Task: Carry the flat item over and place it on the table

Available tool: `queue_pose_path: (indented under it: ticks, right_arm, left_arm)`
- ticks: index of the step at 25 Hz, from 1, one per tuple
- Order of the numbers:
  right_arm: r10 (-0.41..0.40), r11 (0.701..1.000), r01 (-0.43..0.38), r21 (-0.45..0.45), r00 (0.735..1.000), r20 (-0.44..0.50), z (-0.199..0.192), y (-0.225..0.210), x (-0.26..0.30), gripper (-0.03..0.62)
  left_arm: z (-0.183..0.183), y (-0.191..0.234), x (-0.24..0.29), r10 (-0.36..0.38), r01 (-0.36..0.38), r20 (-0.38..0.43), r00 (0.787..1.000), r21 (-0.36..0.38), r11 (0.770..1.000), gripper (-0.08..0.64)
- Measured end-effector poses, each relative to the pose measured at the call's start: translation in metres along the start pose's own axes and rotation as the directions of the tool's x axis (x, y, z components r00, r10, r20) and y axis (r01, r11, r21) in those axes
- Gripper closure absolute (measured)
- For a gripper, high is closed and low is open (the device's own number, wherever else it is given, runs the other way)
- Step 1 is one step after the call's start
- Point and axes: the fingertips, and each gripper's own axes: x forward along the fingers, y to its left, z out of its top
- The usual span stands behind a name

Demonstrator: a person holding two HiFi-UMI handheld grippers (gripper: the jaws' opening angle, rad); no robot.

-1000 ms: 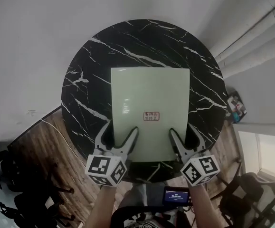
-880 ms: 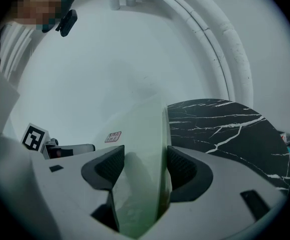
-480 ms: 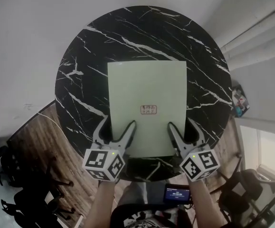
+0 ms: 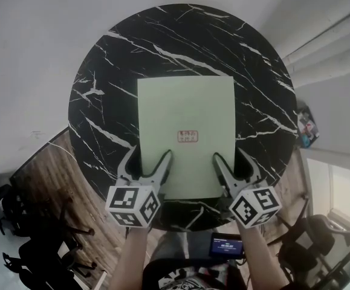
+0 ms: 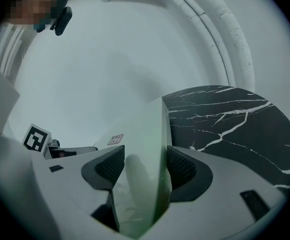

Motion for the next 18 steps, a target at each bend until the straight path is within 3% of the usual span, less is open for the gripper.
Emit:
queue_pose_path:
  ticks: [7, 10, 18]
  right_arm:
    - [-0.068, 0.997, 0.065, -0.043, 0.996, -0.057, -0.0046, -0.0028, 0.0066, 0.362]
    - [-0.094, 0.989, 0.087, -0.12, 0.994, -0.055, -0.0038, -0.0004, 0.0061, 0.362]
    - [-0.116, 0.973, 0.101, -0.208, 0.991, -0.062, -0.0031, 0.0028, 0.005, 0.362]
  left_arm:
    - [-0.0004, 0.0004, 0.0038, 0.065, -0.063, -0.017, 0.998, 0.07, 0.996, 0.199]
    - [0.0009, -0.0009, 0.0031, 0.098, -0.097, -0.003, 0.995, 0.12, 0.988, 0.202]
    - [0.0027, -0.0019, 0.0004, 0.109, -0.108, 0.006, 0.994, 0.137, 0.985, 0.215]
